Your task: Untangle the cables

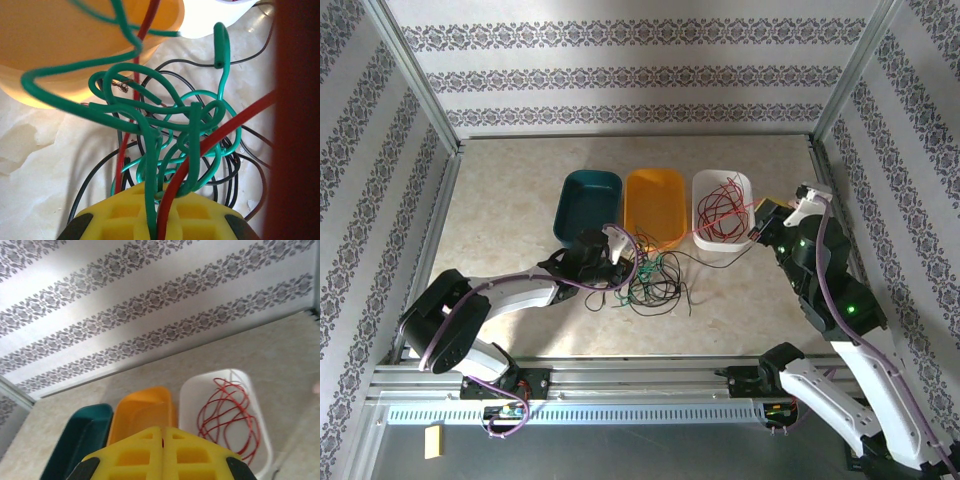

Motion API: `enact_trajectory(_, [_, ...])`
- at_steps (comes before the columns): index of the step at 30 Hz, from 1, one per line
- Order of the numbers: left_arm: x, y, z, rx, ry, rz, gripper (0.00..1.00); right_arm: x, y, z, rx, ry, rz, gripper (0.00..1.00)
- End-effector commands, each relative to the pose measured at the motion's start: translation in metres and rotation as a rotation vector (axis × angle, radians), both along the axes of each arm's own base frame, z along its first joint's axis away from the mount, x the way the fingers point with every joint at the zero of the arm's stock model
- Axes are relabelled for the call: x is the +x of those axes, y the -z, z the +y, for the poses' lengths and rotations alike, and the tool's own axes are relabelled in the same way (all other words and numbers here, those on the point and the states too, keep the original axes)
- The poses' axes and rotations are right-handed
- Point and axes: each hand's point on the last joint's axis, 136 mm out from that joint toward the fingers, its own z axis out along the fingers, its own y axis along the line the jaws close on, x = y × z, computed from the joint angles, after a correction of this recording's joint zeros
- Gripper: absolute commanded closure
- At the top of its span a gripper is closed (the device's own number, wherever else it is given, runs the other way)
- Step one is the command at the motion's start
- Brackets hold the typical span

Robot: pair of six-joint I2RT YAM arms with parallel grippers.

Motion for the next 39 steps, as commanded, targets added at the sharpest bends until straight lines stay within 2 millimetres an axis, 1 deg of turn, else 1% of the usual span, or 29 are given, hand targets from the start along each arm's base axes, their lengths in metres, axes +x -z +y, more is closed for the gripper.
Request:
enact_trajectory(1, [-0.003, 0.018, 0.017, 0.083, -0.033, 0.046, 1.0, -0.018, -0.05, -0.051, -0.064, 0.226, -0.149, 1.0])
enact_trajectory(6, [-0.003, 0.021, 0.018, 0.091, -0.036, 0.053, 1.0, -0.048, -0.092, -0.094, -0.105, 0.422, -0.275, 1.0])
enact_trajectory(9, [-0.004, 0.024, 0.018, 0.1, -0.034, 0.057, 1.0, -0.065, -0.111, -0.111, -0.122, 0.501, -0.326, 1.0])
enact_trajectory(11, [-0.004, 0.024, 0.016, 0.097, -0.023, 0.058, 1.0, -0.068, -0.117, -0.112, -0.14, 0.496, -0.334, 1.0])
enact_trajectory(12, [-0.005, 0.024, 0.016, 0.095, -0.017, 0.058, 1.0, -0.064, -0.114, -0.106, -0.14, 0.461, -0.324, 1.0])
enact_trajectory(14, [-0.006, 0.023, 0.014, 0.089, -0.007, 0.058, 1.0, -0.047, -0.1, -0.082, -0.156, 0.337, -0.277, 1.0])
enact_trajectory(15, [-0.006, 0.023, 0.013, 0.089, -0.004, 0.058, 1.0, -0.033, -0.084, -0.062, -0.162, 0.237, -0.22, 1.0])
enact_trajectory(17, [-0.006, 0.021, 0.013, 0.086, -0.001, 0.059, 1.0, -0.006, -0.041, -0.004, -0.152, -0.041, -0.08, 1.0])
enact_trajectory(18, [-0.007, 0.021, 0.012, 0.085, 0.002, 0.059, 1.0, 0.004, -0.009, 0.029, -0.121, -0.189, 0.026, 0.97])
enact_trajectory(19, [-0.007, 0.02, 0.012, 0.085, 0.003, 0.057, 1.0, 0.009, 0.023, 0.061, -0.063, -0.33, 0.135, 0.9])
enact_trajectory(21, [-0.007, 0.018, 0.012, 0.083, 0.004, 0.054, 1.0, 0.01, 0.079, 0.109, 0.02, -0.523, 0.312, 0.78])
enact_trajectory(22, [-0.008, 0.018, 0.012, 0.084, 0.004, 0.053, 1.0, 0.007, 0.108, 0.129, 0.027, -0.59, 0.375, 0.71])
enact_trajectory(24, [-0.009, 0.018, 0.012, 0.09, 0.005, 0.049, 1.0, -0.001, 0.147, 0.154, -0.039, -0.659, 0.452, 0.62])
enact_trajectory(25, [-0.009, 0.018, 0.012, 0.093, 0.005, 0.048, 1.0, -0.005, 0.165, 0.165, -0.076, -0.7, 0.489, 0.59])
enact_trajectory(26, [-0.01, 0.018, 0.012, 0.096, 0.006, 0.049, 1.0, -0.007, 0.178, 0.17, -0.108, -0.718, 0.521, 0.57])
enact_trajectory(28, [-0.009, 0.019, 0.011, 0.1, 0.009, 0.05, 1.0, -0.009, 0.206, 0.172, -0.155, -0.72, 0.594, 0.51])
enact_trajectory(30, [-0.01, 0.018, 0.01, 0.1, 0.016, 0.05, 1.0, -0.01, 0.225, 0.171, -0.188, -0.717, 0.643, 0.49])
enact_trajectory(32, [-0.01, 0.018, 0.008, 0.099, 0.021, 0.051, 1.0, -0.01, 0.237, 0.171, -0.21, -0.72, 0.671, 0.48])
enact_trajectory(35, [-0.01, 0.019, 0.007, 0.1, 0.024, 0.055, 1.0, -0.008, 0.248, 0.176, -0.234, -0.747, 0.705, 0.48])
enact_trajectory(39, [-0.01, 0.019, 0.006, 0.102, 0.029, 0.055, 1.0, -0.009, 0.27, 0.182, -0.25, -0.777, 0.761, 0.5])
